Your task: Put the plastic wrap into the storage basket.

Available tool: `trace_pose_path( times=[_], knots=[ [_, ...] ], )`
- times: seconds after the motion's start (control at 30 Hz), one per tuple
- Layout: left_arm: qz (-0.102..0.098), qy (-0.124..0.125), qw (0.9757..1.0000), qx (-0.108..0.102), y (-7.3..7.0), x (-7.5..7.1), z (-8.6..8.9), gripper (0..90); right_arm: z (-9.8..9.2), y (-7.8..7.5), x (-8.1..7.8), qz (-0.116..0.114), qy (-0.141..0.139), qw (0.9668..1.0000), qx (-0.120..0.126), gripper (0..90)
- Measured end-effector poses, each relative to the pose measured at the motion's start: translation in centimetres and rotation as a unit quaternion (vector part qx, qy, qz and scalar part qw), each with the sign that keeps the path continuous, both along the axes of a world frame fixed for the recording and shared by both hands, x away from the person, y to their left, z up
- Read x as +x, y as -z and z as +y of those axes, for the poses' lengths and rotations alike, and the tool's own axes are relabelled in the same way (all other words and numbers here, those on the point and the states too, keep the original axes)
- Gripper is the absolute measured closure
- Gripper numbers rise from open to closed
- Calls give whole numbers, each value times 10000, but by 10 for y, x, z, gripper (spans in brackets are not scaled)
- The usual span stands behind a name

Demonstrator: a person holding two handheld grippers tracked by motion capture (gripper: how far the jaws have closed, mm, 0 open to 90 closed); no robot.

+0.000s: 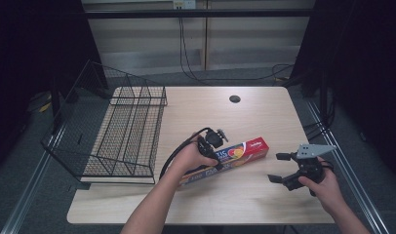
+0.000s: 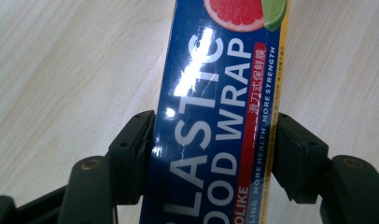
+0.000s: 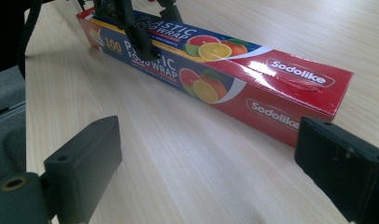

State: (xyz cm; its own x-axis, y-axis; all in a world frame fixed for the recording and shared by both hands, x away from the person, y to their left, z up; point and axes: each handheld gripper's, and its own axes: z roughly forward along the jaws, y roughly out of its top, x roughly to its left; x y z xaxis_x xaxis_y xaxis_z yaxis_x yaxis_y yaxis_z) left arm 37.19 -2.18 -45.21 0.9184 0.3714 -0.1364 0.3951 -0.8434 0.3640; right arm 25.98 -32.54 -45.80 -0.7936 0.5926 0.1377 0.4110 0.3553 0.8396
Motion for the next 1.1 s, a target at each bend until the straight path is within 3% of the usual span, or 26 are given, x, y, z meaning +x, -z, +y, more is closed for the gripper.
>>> trace_pose_path(
  times=[0.1, 0.23, 0.27, 0.4, 0.53, 0.63, 0.8, 0.83, 0.93, 1.1],
  knots=[
    [45, -24, 10000, 58, 0, 0, -2, 377, 0, 0, 0, 6, -18, 10000, -14, 73],
    [18, 177, 9995, 262, -3, 1, -5, 401, 1, 0, 0, 3, -30, 10000, -17, 72],
    [34, 46, 9997, 234, -3, -1, -7, 409, 1, 0, 0, -1, -32, 10000, -18, 72],
    [35, -24, 9995, 326, -5, -3, -11, 430, 0, 0, 0, -3, -24, 10000, -22, 72],
    [155, -229, 9995, 172, -13, 0, -11, 439, -1, -1, 0, -32, -7, 10000, -3, 72],
    [86, -356, 9990, 241, -22, 4, -9, 442, -2, -1, 0, -19, -25, 10000, 16, 72],
    [140, -501, 9986, 116, -32, 8, -2, 444, -2, -1, -1, -26, -42, 10000, 19, 72],
    [127, -645, 9978, 16, -40, 10, 3, 443, -2, -1, -1, -43, -33, 10000, 17, 72],
    [98, -687, 9976, 27, -47, 13, 8, 443, -1, -2, -1, -31, -34, 10000, 25, 72],
    [101, -987, 9951, -30, -65, 17, 21, 443, -1, -2, -1, -47, -40, 10000, 26, 72]
  ],
)
